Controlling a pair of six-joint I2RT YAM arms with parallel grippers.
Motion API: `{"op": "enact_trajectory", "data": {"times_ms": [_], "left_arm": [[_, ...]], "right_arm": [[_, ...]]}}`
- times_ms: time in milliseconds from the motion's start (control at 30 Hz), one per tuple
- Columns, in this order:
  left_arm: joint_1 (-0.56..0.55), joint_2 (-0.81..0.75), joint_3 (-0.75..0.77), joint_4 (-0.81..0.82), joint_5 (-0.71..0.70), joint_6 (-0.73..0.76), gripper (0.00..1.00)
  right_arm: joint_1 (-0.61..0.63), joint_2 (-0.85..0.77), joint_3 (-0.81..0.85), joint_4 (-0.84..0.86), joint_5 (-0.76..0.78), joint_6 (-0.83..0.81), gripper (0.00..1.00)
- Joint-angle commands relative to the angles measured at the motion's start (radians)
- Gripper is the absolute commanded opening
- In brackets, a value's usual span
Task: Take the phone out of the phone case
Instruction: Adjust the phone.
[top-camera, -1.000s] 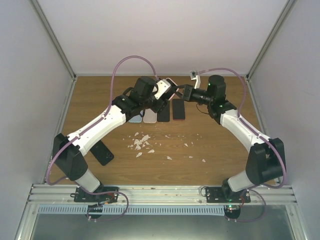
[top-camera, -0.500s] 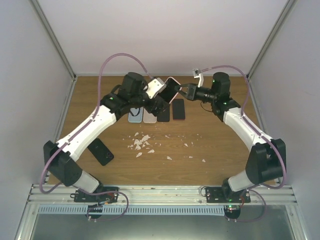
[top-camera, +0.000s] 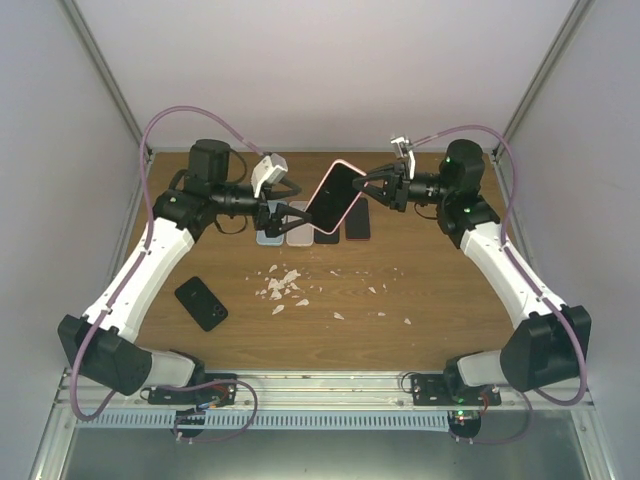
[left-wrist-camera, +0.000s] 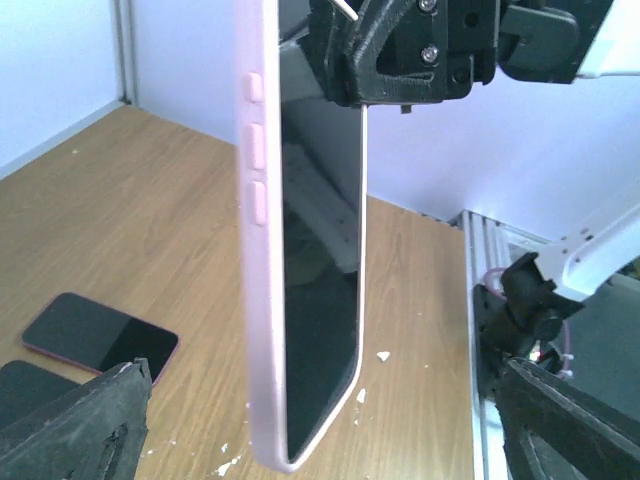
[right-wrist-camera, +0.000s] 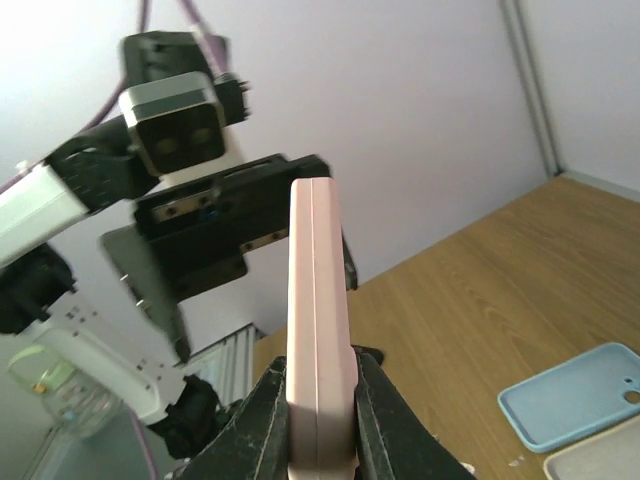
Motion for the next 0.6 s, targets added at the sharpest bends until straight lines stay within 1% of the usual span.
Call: {"op": "enact_trajectory", "data": {"times_ms": [0,133,200,333,433,467,567], "left_arm": [[0.041,-0.002,-0.021,0.002,0.207,0.025,0.92],[0.039,-0.026,-0.083,0.045,0.208,0.014,0.87],[0.027,-0.026,-0.105,0.06,0.2,0.002,0.83],[-0.007,-0.008,-0.109,0.07,0.172,-0.014,0.77],[-0.026,0.008,-0.1,0.072,0.173,-0.021,0.67],[-0.033,0.01,-0.099,0.074,0.176,-0.022,0.65],[-0.05,0.012,-0.106,0.091,0.187,-0.03,0.52]], "right_arm": [[-0.003,-0.038,0.042,0.053,-0.136,-0.035,0.0],[0.006,-0.047,0.043,0.035,-0.165,-0.054,0.0],[0.011,-0.048,0.046,0.034,-0.17,-0.055,0.01],[0.026,-0.043,0.056,0.031,-0.186,-0.047,0.0],[0.036,-0.041,0.054,0.032,-0.202,-0.044,0.01],[0.039,-0.041,0.053,0.031,-0.204,-0.045,0.01],[0.046,-0.041,0.052,0.032,-0.208,-0.039,0.0]]}}
